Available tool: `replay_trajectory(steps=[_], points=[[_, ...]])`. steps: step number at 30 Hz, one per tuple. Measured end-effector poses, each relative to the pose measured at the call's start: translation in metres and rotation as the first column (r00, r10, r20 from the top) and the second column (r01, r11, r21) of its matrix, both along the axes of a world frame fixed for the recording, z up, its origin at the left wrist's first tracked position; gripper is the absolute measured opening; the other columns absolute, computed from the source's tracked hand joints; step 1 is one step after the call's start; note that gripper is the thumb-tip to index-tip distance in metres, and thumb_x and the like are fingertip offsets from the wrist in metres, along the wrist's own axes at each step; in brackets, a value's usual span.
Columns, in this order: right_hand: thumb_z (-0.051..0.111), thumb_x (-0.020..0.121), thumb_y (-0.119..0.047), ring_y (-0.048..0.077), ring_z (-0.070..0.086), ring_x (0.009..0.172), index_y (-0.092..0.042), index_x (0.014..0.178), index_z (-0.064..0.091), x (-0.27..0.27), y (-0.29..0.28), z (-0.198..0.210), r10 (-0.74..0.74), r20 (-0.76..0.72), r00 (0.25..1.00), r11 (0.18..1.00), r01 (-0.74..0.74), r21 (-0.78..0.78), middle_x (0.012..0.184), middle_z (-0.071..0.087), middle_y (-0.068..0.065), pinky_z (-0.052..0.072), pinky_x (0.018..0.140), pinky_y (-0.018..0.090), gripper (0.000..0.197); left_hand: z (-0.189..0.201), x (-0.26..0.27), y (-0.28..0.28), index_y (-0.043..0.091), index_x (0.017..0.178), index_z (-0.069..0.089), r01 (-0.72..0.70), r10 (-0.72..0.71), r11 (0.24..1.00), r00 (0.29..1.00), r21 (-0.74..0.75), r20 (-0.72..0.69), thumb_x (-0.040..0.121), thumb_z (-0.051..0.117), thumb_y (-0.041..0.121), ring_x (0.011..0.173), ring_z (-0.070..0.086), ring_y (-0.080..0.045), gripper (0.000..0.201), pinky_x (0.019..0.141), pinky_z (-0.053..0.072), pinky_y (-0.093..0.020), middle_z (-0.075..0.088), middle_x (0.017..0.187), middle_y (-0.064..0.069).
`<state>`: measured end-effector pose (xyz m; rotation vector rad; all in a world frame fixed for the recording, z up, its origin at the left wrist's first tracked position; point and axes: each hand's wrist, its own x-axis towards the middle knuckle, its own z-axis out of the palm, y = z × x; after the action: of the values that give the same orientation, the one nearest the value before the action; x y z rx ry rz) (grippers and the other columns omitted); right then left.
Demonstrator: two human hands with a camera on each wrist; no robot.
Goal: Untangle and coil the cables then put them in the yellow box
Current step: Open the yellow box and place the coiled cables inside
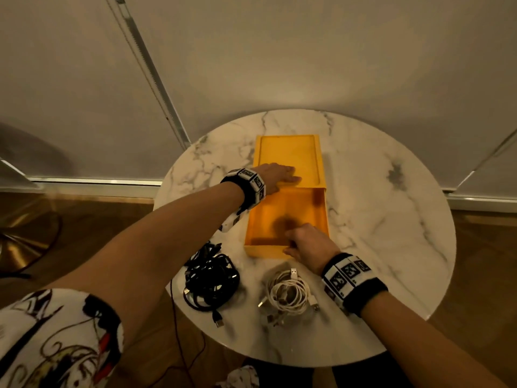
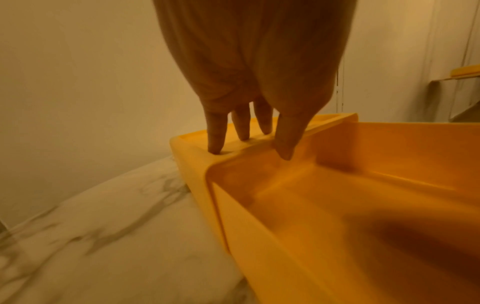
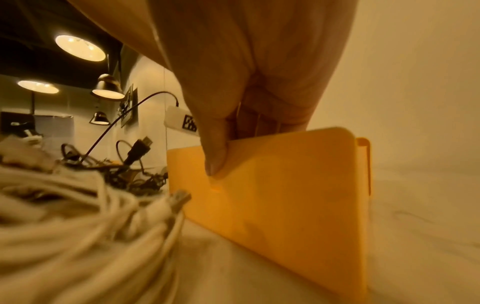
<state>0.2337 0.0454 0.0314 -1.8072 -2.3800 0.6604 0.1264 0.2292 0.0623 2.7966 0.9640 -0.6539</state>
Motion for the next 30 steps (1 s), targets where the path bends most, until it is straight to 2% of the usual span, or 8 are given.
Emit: replay_trajectory(steps=[6,9,12,14,17,21,26,30], points=[[0.061,0.090,-0.031,0.031,0.059,0.102,-0.010,0.103,0.062,-0.002,-0.007,0.013,-0.025,0.102,0.994,1.000,0.027,-0.014,0.108,0.063,0.011,0.046,0.083,0.039,0.024,0.015,0.009,-0.019,0.029,0.152,0.023,-0.043,0.046,0.998,0.995,0.045,-0.084,0.094,0.057,0.007,0.144,0.022,-0.030,0.071,0.107,0.038,-0.046,0.012,0.162,-0.002],[0.062,0.089,-0.025,0.030,0.059,0.096,-0.010,0.103,0.063,0.016,-0.030,0.020,-0.056,-0.169,0.984,0.985,0.082,0.153,0.106,0.064,0.011,0.047,0.082,0.039,0.020,0.042,0.007,-0.051,0.023,0.143,0.041,-0.092,0.079,0.990,0.990,0.110,0.113,0.095,0.058,0.026,0.134,0.038,-0.027,0.051,0.103,0.040,-0.044,0.033,0.153,-0.004],[0.058,0.091,-0.030,0.026,0.058,0.075,-0.013,0.088,0.061,0.032,-0.068,0.012,-0.252,-0.385,0.888,0.899,0.361,0.245,0.083,0.063,0.006,0.048,0.068,0.039,0.017,0.058,-0.014,-0.120,0.017,0.109,0.066,-0.205,0.144,0.979,0.742,0.017,0.654,0.092,0.058,0.021,0.089,0.064,-0.017,0.019,0.079,0.052,-0.035,0.069,0.106,-0.003],[0.050,0.090,-0.051,0.022,0.060,0.066,-0.015,0.084,0.062,0.037,-0.092,-0.005,-0.458,-0.397,0.795,0.865,0.502,0.008,0.073,0.064,0.003,0.050,0.064,0.039,0.038,0.049,-0.032,-0.174,0.013,0.092,0.069,-0.221,0.242,0.966,0.585,-0.135,0.774,0.091,0.060,0.016,0.067,0.063,-0.010,0.009,0.065,0.052,-0.031,0.070,0.079,0.000],[0.048,0.089,-0.060,0.022,0.066,0.054,-0.009,0.080,0.065,0.027,-0.112,-0.031,-0.575,-0.406,0.710,0.813,0.441,-0.380,0.063,0.070,0.006,0.056,0.063,0.037,0.054,0.003,-0.064,-0.242,0.015,0.104,0.065,-0.375,0.419,0.898,0.567,-0.231,0.709,0.093,0.059,0.025,0.085,0.061,-0.012,0.016,0.074,0.052,-0.031,0.065,0.095,0.001],[0.056,0.089,-0.053,0.022,0.065,0.050,-0.008,0.080,0.064,0.007,-0.120,-0.045,-0.605,-0.417,0.678,0.792,0.463,-0.397,0.064,0.071,0.006,0.054,0.058,0.035,0.046,-0.065,-0.076,-0.282,0.010,0.129,0.053,-0.553,0.687,0.722,0.497,-0.416,0.530,0.090,0.044,0.044,0.120,0.046,-0.026,0.053,0.104,0.036,-0.035,0.050,0.131,-0.011],[0.059,0.089,-0.049,0.013,0.059,0.049,-0.017,0.069,0.058,0.004,-0.127,-0.052,-0.608,-0.451,0.653,0.794,0.510,-0.331,0.062,0.069,0.003,0.054,0.062,0.038,0.038,-0.065,-0.067,-0.278,0.014,0.118,0.059,-0.556,0.845,0.524,0.240,-0.646,0.478,0.091,0.058,0.028,0.104,0.059,-0.018,0.030,0.092,0.047,-0.035,0.065,0.113,-0.004],[0.067,0.084,-0.042,0.016,0.061,0.051,-0.015,0.063,0.060,0.005,-0.133,-0.065,-0.639,-0.570,0.517,0.762,0.530,-0.373,0.058,0.068,0.004,0.054,0.062,0.045,0.034,-0.058,-0.059,-0.270,0.023,0.097,0.062,-0.449,0.966,0.225,-0.015,-0.865,0.259,0.082,0.052,0.036,0.095,0.064,-0.025,0.023,0.085,0.055,-0.048,0.067,0.098,-0.006]])
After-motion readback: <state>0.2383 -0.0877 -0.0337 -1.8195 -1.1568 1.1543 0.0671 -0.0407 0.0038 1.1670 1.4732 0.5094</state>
